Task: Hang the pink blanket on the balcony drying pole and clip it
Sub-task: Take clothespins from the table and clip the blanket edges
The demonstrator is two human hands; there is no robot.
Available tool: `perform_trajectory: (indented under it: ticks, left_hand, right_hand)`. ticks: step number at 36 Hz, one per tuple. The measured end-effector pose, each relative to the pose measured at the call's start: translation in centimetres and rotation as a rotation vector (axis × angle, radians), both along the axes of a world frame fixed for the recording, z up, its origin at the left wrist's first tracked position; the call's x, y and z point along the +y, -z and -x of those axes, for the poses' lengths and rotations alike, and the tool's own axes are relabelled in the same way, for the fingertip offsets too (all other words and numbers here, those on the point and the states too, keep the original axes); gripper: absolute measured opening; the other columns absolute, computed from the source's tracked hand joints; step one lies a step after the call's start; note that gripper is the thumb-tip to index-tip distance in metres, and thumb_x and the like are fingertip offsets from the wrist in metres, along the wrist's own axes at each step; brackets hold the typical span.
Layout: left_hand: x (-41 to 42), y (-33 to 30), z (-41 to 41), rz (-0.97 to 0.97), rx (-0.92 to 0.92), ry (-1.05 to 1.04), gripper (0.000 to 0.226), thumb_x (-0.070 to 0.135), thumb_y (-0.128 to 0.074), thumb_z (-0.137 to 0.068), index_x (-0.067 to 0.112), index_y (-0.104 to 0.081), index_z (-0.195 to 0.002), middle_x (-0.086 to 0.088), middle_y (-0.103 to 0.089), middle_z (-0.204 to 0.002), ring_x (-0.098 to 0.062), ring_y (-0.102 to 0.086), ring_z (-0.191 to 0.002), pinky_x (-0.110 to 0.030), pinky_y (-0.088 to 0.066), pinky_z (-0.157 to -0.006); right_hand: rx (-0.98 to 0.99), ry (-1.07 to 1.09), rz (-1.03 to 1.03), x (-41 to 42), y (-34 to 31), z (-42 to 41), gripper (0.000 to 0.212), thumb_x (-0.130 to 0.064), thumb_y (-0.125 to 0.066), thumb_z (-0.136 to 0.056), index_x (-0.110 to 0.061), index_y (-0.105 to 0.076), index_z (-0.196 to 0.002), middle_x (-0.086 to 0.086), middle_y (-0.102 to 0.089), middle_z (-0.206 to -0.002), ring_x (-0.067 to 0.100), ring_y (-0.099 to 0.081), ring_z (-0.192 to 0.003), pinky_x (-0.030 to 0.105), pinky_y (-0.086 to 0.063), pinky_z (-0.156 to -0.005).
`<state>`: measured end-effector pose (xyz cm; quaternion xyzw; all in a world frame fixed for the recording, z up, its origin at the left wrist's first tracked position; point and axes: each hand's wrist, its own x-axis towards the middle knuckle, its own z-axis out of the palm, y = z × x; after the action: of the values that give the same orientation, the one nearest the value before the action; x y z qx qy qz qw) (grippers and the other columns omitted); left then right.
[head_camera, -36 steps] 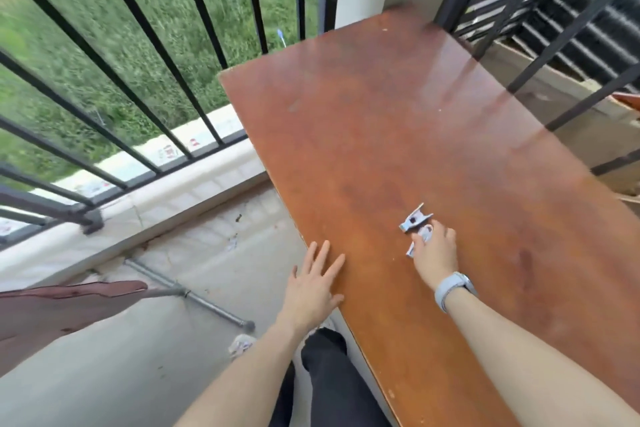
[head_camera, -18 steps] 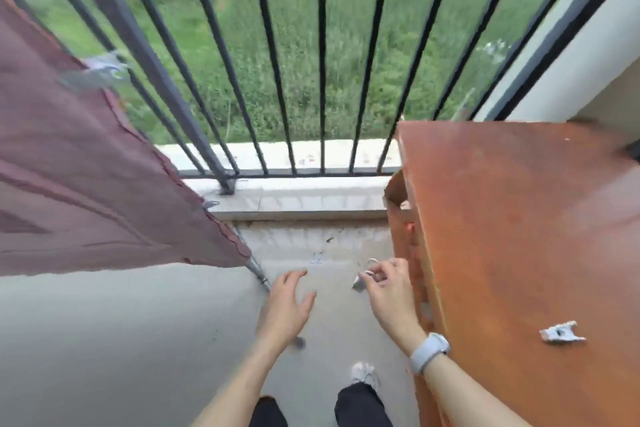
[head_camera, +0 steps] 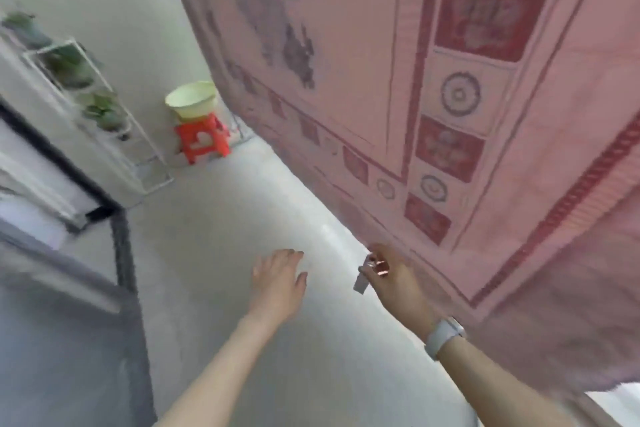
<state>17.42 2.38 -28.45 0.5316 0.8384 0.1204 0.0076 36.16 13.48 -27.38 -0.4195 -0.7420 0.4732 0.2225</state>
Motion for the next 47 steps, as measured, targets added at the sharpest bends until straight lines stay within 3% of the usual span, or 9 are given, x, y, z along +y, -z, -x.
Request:
perform_trajectory:
  ticks: [4,10,16,21,25,30,35,42,47]
  left_hand:
    - [0.0,-2.0,8.3,-0.029,0.055,-0.109,0.043,0.036,-0.038,-0.072,0.015,-0.068,-0.095,-0.003,-0.069,-0.092,-0.022,-0.068,-0.084,-0.04,-0.053,-0.075]
    - [3.9,-2.3,19.8,-0.066,0.02,-0.257,0.036,0.029,-0.051,-0.073,0.011,-0.067,-0.101,-0.008,-0.068,-0.099,-0.027,-0.066,-0.091,-0.043,-0.051,-0.078]
    - [11.5,-4.3,33.4,-0.115,-0.021,-0.358,0.039,0.018,-0.058,-0.086,0.011,-0.055,-0.124,-0.009,-0.055,-0.128,-0.026,-0.048,-0.122,-0.04,-0.035,-0.101]
    - [18.0,-7.8,44.4,-0.172,-0.014,-0.421,0.044,0.023,-0.051,-0.09,0.016,-0.046,-0.133,-0.002,-0.046,-0.137,-0.02,-0.039,-0.129,-0.034,-0.028,-0.106]
    - [20.8,-8.9,52.4,-0.228,-0.036,-0.479,0.046,0.027,-0.049,-0.091,0.019,-0.042,-0.136,0.0,-0.042,-0.14,-0.019,-0.037,-0.13,-0.034,-0.029,-0.106]
    - [24.3,-9.2,63.4,-0.266,-0.053,-0.505,0.048,0.03,-0.047,-0.092,0.02,-0.038,-0.138,0.001,-0.038,-0.143,-0.017,-0.033,-0.132,-0.034,-0.027,-0.107]
    - [27.8,-9.7,75.8,-0.314,-0.057,-0.475,0.047,0.03,-0.047,-0.092,0.019,-0.039,-0.138,0.001,-0.038,-0.143,-0.017,-0.032,-0.133,-0.033,-0.025,-0.109]
    - [33.3,-10.5,92.6,-0.394,-0.249,-0.42,0.044,0.02,-0.051,-0.092,0.011,-0.043,-0.134,-0.004,-0.039,-0.139,-0.019,-0.033,-0.131,-0.026,-0.022,-0.107]
    - [39.3,-11.2,102.6,-0.381,-0.244,-0.357,0.041,0.016,-0.053,-0.089,0.009,-0.049,-0.129,-0.007,-0.047,-0.132,-0.023,-0.041,-0.125,-0.025,-0.026,-0.103]
  right_hand:
    - [0.004,-0.157,-0.053,2.9,-1.5,9.5,0.037,-0.021,-0.062,-0.084,-0.022,-0.052,-0.12,-0.01,-0.061,-0.101,0.009,-0.06,-0.084,0.023,-0.048,-0.076]
    - [0.025,-0.274,-0.141,9.9,-2.4,23.6,0.036,-0.022,-0.063,-0.084,-0.021,-0.055,-0.119,-0.011,-0.058,-0.095,-0.001,-0.055,-0.077,0.001,-0.036,-0.063]
    - [0.086,-0.304,-0.195,18.8,-4.2,38.2,0.033,-0.016,-0.064,-0.084,-0.013,-0.059,-0.116,-0.003,-0.059,-0.097,0.005,-0.055,-0.081,-0.001,-0.034,-0.062]
    - [0.144,-0.311,-0.25,25.2,-7.3,50.0,0.037,-0.014,-0.063,-0.085,-0.01,-0.055,-0.122,-0.003,-0.055,-0.098,0.013,-0.055,-0.09,0.011,-0.036,-0.071]
    - [0.157,-0.385,-0.262,28.2,-8.7,59.3,0.035,-0.017,-0.061,-0.087,-0.015,-0.055,-0.121,-0.003,-0.057,-0.099,0.01,-0.056,-0.086,0.005,-0.038,-0.068]
    - [0.17,-0.44,-0.279,31.2,-8.5,71.0,0.035,-0.013,-0.062,-0.085,-0.015,-0.056,-0.12,-0.001,-0.06,-0.099,0.014,-0.058,-0.087,0.028,-0.049,-0.081]
    - [0.17,-0.45,-0.358,34.5,-8.3,83.4,0.034,-0.013,-0.06,-0.087,-0.014,-0.055,-0.121,0.001,-0.058,-0.101,0.012,-0.056,-0.086,0.023,-0.047,-0.078]
    - [0.125,-0.373,-0.367,39.7,-10.0,99.2,0.04,-0.013,-0.061,-0.086,-0.012,-0.052,-0.125,-0.001,-0.057,-0.1,0.011,-0.056,-0.088,0.017,-0.042,-0.078]
    - [0.124,-0.278,-0.409,45.1,-10.6,107.8,0.04,-0.018,-0.063,-0.085,-0.013,-0.054,-0.124,-0.001,-0.06,-0.103,0.015,-0.059,-0.092,0.03,-0.05,-0.083]
